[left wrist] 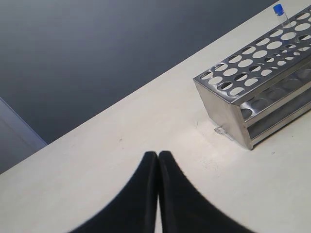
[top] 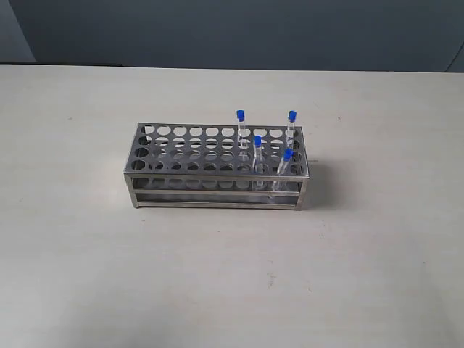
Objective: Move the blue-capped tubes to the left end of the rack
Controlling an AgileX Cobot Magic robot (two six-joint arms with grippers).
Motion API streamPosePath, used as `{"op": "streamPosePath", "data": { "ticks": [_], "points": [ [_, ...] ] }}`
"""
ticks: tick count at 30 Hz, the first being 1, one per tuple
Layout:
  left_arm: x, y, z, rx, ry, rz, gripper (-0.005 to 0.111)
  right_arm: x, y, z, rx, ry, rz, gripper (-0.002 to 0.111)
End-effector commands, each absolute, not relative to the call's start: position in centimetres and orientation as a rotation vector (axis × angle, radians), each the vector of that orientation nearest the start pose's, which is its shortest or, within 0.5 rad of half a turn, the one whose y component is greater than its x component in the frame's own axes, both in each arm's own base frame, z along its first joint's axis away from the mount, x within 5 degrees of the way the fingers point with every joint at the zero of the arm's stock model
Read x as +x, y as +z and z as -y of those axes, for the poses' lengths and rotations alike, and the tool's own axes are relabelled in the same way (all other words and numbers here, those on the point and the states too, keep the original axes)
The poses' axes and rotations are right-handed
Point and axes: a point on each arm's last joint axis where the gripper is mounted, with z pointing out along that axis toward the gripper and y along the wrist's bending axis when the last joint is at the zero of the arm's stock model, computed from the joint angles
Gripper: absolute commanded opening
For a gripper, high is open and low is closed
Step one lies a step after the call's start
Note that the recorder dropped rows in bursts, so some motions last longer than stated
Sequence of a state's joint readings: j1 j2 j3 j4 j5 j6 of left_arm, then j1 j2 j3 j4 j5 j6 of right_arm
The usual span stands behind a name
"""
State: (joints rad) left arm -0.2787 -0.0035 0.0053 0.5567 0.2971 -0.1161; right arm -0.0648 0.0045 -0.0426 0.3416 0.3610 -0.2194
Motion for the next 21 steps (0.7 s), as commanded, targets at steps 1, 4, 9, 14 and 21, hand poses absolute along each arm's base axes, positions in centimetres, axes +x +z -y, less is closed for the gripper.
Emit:
{"op": "streamPosePath", "data": {
  "ticks": [1,4,9,14,21],
  "points": [
    [5.6,19.1,0.2,0.486,0.229,-1.668,0.001,5.5,21.4,-0.3,0.228,0.233,-1.571,-0.001],
    [5.6,19.1,0.2,0.486,0.229,-1.668,0.001,5.3,22.8,0.5,0.425,0.353,-1.370,-0.001],
    [5.6,19.1,0.2,0.487,0.228,-1.666,0.001,5.2,23.4,1.1,0.478,0.346,-1.281,-0.001],
    [5.6,19.1,0.2,0.487,0.228,-1.666,0.001,4.9,24.0,1.6,0.522,0.341,-1.196,-0.001],
    [5.6,19.1,0.2,0.487,0.228,-1.666,0.001,4.7,24.4,2.0,0.634,0.455,-1.088,-0.001]
  ]
}}
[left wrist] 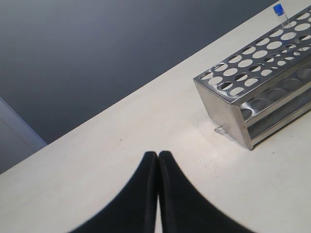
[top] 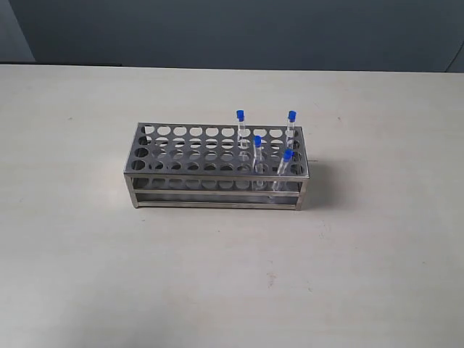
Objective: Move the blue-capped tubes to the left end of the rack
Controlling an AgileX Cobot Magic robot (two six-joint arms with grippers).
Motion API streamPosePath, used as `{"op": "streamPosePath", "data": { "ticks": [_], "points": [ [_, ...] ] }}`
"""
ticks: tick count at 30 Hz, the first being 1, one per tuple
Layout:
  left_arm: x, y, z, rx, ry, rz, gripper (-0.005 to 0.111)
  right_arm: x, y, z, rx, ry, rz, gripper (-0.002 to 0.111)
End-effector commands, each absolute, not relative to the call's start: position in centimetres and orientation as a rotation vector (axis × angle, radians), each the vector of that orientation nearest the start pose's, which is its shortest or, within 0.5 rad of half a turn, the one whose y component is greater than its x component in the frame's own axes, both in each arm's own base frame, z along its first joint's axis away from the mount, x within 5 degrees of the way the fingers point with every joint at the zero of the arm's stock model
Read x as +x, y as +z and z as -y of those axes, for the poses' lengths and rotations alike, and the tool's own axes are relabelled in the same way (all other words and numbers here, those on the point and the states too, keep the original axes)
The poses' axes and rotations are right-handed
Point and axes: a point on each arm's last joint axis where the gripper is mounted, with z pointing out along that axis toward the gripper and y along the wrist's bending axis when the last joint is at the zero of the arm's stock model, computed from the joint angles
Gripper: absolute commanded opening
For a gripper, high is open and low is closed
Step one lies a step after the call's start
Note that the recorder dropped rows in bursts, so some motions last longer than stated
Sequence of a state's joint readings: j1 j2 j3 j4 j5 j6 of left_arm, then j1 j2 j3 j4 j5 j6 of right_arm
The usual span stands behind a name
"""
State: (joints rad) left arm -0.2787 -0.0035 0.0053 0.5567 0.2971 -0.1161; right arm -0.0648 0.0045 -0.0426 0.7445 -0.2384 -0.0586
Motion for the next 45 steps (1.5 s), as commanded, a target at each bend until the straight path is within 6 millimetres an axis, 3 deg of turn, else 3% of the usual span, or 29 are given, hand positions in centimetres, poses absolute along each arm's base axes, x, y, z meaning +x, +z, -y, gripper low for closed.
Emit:
{"op": "streamPosePath", "data": {
  "ticks": [1,4,10,16,20,25,30,35,41,45],
  "points": [
    [5.6,19.1,0.2,0.487,0.228,-1.666,0.001,4.7,24.4,2.0,0.633,0.453,-1.087,-0.001],
    [5.6,19.1,0.2,0.487,0.228,-1.666,0.001,4.7,24.4,2.0,0.664,0.505,-1.078,-0.001],
    [5.6,19.1,0.2,0.487,0.228,-1.666,0.001,4.6,24.7,2.0,0.853,0.803,-0.948,-0.001],
    [5.6,19.1,0.2,0.487,0.228,-1.666,0.001,3.6,26.0,3.2,0.877,0.818,-0.693,-0.001],
    [5.6,19.1,0.2,0.487,0.228,-1.666,0.001,4.1,25.9,2.4,0.893,0.906,-0.802,-0.001],
    [5.6,19.1,0.2,0.487,0.228,-1.666,0.001,3.7,28.5,0.4,0.531,0.639,-1.107,-0.001],
    [5.6,19.1,0.2,0.486,0.229,-1.668,0.001,1.1,33.8,-0.1,0.284,0.440,-0.960,-0.001],
    [5.6,19.1,0.2,0.486,0.229,-1.668,0.001,0.4,36.6,-0.7,0.211,0.527,-0.849,-0.001],
    [5.6,19.1,0.2,0.486,0.229,-1.668,0.001,1.9,37.6,-4.1,-0.200,0.644,-0.896,-0.001],
    [5.6,19.1,0.2,0.486,0.229,-1.668,0.001,6.2,38.5,-4.5,-0.157,0.705,-1.280,-0.001]
  ]
}}
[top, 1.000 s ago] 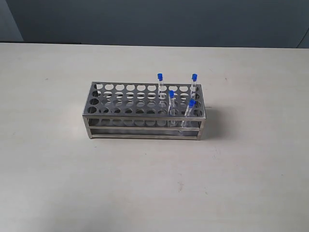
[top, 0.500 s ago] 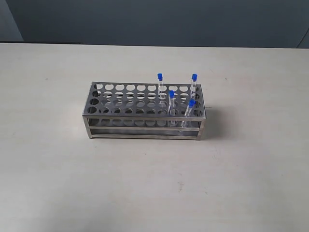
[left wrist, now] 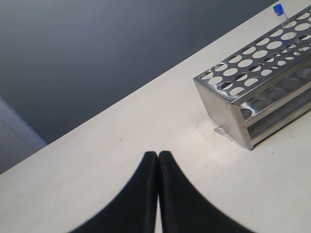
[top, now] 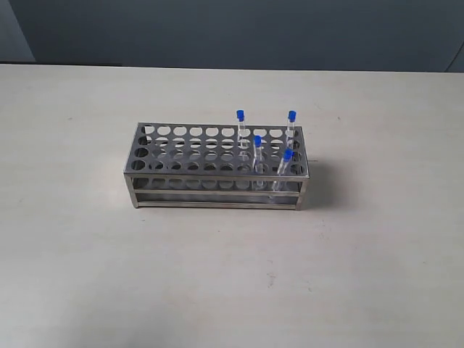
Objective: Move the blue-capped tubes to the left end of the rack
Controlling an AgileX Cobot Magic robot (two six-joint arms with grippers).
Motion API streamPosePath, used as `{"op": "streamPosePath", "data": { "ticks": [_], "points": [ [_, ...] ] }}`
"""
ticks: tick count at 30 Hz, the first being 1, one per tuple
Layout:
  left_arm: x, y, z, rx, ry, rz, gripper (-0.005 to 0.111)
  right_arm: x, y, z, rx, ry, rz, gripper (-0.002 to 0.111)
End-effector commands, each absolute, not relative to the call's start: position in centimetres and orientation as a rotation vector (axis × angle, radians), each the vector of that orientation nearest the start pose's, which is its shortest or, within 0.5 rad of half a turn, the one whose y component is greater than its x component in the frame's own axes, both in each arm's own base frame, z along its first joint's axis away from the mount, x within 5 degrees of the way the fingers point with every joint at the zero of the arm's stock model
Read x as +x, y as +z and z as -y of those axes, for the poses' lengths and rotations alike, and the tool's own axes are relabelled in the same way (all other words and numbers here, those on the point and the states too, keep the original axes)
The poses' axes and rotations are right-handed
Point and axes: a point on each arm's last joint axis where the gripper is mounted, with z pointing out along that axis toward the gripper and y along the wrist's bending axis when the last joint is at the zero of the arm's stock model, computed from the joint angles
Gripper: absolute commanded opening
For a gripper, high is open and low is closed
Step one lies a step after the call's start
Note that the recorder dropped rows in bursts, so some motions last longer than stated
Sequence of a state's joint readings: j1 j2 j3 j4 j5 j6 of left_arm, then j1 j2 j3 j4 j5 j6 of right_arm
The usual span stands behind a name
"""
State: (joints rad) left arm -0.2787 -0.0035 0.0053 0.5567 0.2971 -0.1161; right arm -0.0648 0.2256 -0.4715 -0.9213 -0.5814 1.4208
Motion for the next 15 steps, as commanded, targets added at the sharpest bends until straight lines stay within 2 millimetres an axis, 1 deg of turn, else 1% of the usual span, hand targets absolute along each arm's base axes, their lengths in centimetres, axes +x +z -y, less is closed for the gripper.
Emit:
{"op": "streamPosePath", "data": {
  "ticks": [1,2,4,5,6,8,10,12,13,14,15],
  "points": [
    [5.6,19.1,0.2,0.486,0.229,-1.668,0.001,7.1,38.7,-4.5,-0.163,0.691,-1.374,-0.001],
    [5.6,19.1,0.2,0.486,0.229,-1.668,0.001,8.2,39.3,-4.8,-0.243,0.662,-1.465,-0.001],
    [5.6,19.1,0.2,0.486,0.229,-1.668,0.001,9.7,39.9,-5.6,-0.328,0.742,-1.516,-0.001],
    [5.6,19.1,0.2,0.486,0.229,-1.668,0.001,10.9,40.4,-6.0,-0.362,0.786,-1.542,-0.001],
    [5.6,19.1,0.2,0.486,0.229,-1.668,0.001,11.6,40.7,-6.6,-0.402,0.828,-1.558,-0.001],
    [5.6,19.1,0.2,0.486,0.229,-1.668,0.001,13.9,41.2,-7.6,-0.459,0.905,-1.602,-0.001],
    [5.6,19.1,0.2,0.486,0.229,-1.668,0.001,16.1,41.0,-8.6,-0.492,0.956,-1.650,-0.001],
    [5.6,19.1,0.2,0.486,0.229,-1.668,0.001,18.7,40.2,-9.8,-0.519,0.972,-1.698,-0.001],
    [5.6,19.1,0.2,0.486,0.229,-1.668,0.001,20.0,39.8,-10.2,-0.512,0.946,-1.713,-0.001],
    [5.6,19.1,0.2,0.486,0.229,-1.668,0.001,21.7,39.0,-10.6,-0.497,0.892,-1.733,-0.001],
    [5.6,19.1,0.2,0.486,0.229,-1.668,0.001,23.1,38.6,-10.4,-0.433,0.788,-1.738,-0.001]
  ]
}}
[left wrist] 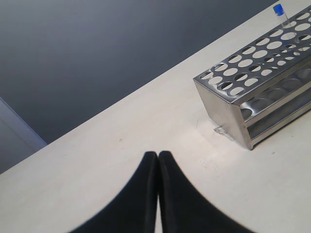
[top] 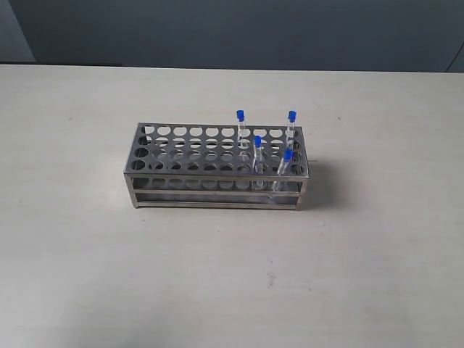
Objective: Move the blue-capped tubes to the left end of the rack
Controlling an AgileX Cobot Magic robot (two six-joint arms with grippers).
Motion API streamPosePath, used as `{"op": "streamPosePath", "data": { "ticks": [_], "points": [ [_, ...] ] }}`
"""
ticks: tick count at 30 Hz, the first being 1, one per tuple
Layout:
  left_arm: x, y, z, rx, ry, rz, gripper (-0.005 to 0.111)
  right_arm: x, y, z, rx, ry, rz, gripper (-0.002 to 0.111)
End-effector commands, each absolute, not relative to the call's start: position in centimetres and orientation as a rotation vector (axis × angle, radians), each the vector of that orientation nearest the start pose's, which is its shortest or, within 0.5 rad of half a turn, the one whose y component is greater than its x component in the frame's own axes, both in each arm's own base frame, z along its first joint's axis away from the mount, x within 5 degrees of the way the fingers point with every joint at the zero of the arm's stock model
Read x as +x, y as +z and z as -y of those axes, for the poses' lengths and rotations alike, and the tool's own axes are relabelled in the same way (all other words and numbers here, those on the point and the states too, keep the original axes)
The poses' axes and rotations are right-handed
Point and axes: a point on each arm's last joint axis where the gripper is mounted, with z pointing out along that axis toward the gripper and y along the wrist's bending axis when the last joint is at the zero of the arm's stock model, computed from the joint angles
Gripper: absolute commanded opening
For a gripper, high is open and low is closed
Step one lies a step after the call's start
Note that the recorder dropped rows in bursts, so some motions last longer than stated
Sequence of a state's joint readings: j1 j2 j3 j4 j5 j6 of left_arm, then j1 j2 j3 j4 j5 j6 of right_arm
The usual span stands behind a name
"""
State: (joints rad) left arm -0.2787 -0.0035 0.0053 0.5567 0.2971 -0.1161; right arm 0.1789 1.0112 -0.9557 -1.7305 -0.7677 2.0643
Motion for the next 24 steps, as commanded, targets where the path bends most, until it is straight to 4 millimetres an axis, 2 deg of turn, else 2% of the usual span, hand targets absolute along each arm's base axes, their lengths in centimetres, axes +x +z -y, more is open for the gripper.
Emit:
{"op": "streamPosePath", "data": {
  "ticks": [1,4,6,7,8,10,13,15,17,21,24],
  "points": [
    [5.6,19.1,0.2,0.486,0.229,-1.668,0.001,24.8,38.1,-10.1,-0.374,0.638,-1.734,-0.001],
    [5.6,19.1,0.2,0.486,0.229,-1.668,0.001,28.3,36.8,-8.4,-0.199,0.059,-1.705,-0.001],
    [5.6,19.1,0.2,0.486,0.229,-1.668,0.001,29.8,35.5,-7.6,-0.274,-0.368,-1.701,-0.001],
    [5.6,19.1,0.2,0.486,0.229,-1.668,0.001,30.4,34.8,-7.4,-0.327,-0.519,-1.747,-0.001],
    [5.6,19.1,0.2,0.486,0.229,-1.668,0.001,30.7,33.9,-7.5,-0.385,-0.594,-1.835,-0.001],
    [5.6,19.1,0.2,0.486,0.229,-1.668,0.001,30.8,32.5,-8.4,-0.483,-0.519,-2.042,-0.001],
    [5.6,19.1,0.2,0.486,0.229,-1.668,0.001,29.7,31.5,-11.1,-0.535,-0.087,-2.304,-0.001],
    [5.6,19.1,0.2,0.487,0.228,-1.666,0.001,28.8,31.6,-13.2,-0.639,0.181,-2.332,-0.001],
    [5.6,19.1,0.2,0.489,0.232,-1.665,0.001,28.0,31.7,-15.0,-0.770,0.328,-2.289,-0.001],
    [5.6,19.1,0.2,0.489,0.232,-1.665,0.001,27.1,31.1,-18.3,-0.993,0.341,-2.235,-0.001],
    [5.6,19.1,0.2,0.489,0.232,-1.665,0.001,27.3,30.0,-20.5,-1.048,0.352,-2.262,0.002]
  ]
}}
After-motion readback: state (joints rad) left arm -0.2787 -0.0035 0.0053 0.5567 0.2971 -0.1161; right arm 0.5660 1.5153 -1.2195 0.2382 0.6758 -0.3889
